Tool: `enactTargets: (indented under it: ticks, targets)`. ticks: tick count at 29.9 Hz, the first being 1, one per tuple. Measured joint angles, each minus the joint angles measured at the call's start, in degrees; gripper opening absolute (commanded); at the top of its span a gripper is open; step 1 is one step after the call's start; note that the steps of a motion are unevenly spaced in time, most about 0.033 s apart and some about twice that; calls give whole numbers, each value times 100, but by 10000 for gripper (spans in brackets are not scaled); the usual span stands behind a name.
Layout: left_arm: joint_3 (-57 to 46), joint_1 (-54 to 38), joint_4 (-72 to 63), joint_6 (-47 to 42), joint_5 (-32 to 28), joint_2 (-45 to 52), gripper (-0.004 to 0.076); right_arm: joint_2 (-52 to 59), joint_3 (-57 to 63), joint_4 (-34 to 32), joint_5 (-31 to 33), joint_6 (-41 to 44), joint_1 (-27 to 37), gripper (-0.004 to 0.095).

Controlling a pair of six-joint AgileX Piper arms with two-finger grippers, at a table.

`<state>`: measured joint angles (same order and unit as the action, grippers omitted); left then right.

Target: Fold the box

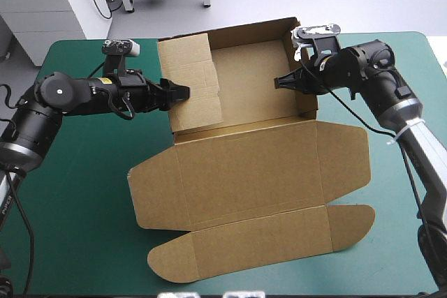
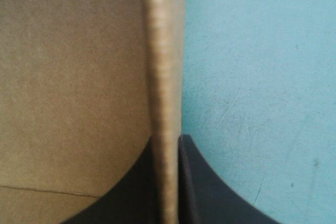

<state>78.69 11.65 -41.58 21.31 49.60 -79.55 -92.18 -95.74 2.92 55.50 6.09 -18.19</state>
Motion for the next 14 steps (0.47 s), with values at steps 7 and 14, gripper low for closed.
enactTargets:
  ticks: [7, 14]
  targets:
    - [49, 64, 761, -927, -19, 0, 480, -29, 16, 315, -121, -103, 0, -14]
    - [52, 64, 800, -1101, -4, 0, 456, -30, 21, 502, -167, -218, 0, -14]
